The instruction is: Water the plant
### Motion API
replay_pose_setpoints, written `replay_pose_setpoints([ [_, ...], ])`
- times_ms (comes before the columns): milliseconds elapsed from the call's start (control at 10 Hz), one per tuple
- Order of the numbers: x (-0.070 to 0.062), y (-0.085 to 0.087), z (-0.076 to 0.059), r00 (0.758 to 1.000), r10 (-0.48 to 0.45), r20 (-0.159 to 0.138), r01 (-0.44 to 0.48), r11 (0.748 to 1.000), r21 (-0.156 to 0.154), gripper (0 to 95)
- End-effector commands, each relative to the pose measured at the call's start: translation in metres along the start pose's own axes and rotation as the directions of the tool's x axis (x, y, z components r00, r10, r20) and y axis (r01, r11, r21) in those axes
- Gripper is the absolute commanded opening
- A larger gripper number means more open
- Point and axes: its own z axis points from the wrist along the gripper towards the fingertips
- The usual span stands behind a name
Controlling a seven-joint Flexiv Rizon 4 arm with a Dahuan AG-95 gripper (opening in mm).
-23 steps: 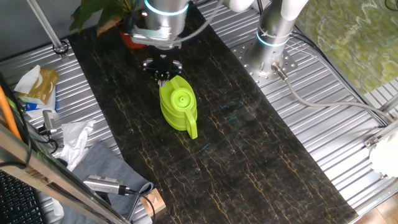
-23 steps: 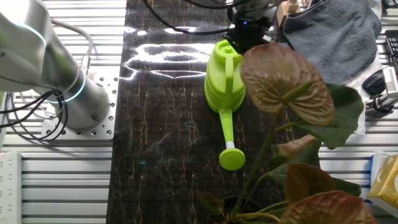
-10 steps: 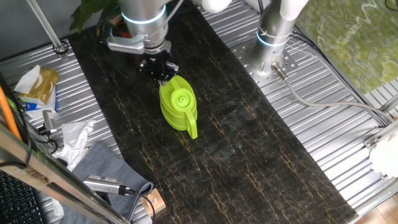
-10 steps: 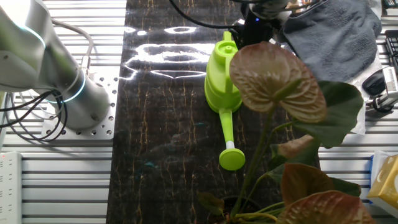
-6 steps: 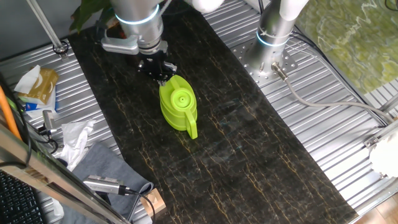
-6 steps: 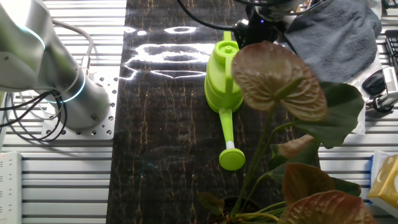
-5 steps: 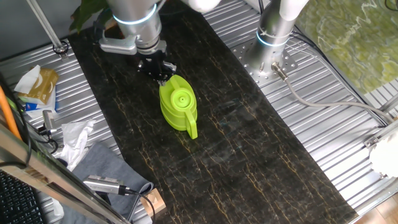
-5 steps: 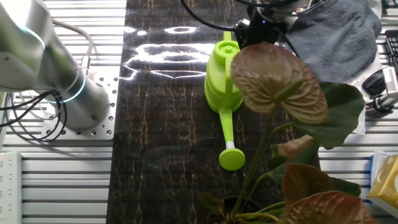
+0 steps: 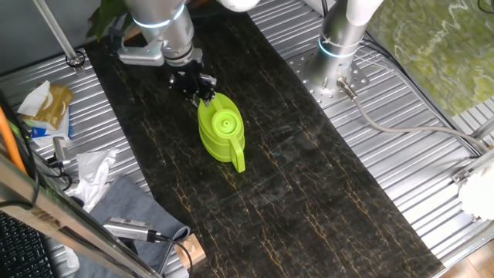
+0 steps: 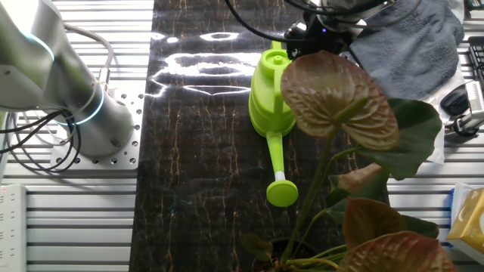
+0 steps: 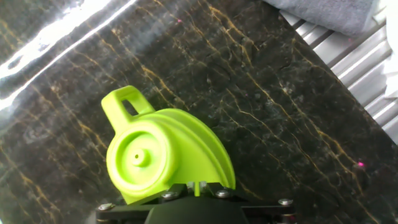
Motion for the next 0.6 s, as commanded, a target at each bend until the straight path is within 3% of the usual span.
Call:
replay_pose_setpoints([
  [100,-0.0026,0.0035,0.003,0.999,-0.047,-0.013,0.047,0.999,0.016,19.0],
  [200,-0.0035,0.0035,0.0039,0.998,-0.062,-0.014,0.062,0.998,0.015,19.0],
  [300,-0.0035,0.0035,0.0039,0.997,-0.076,-0.016,0.076,0.997,0.012,38.0],
  [600,-0.0035,0.0035,0.004,0.996,-0.084,-0.01,0.084,0.996,-0.006,38.0],
])
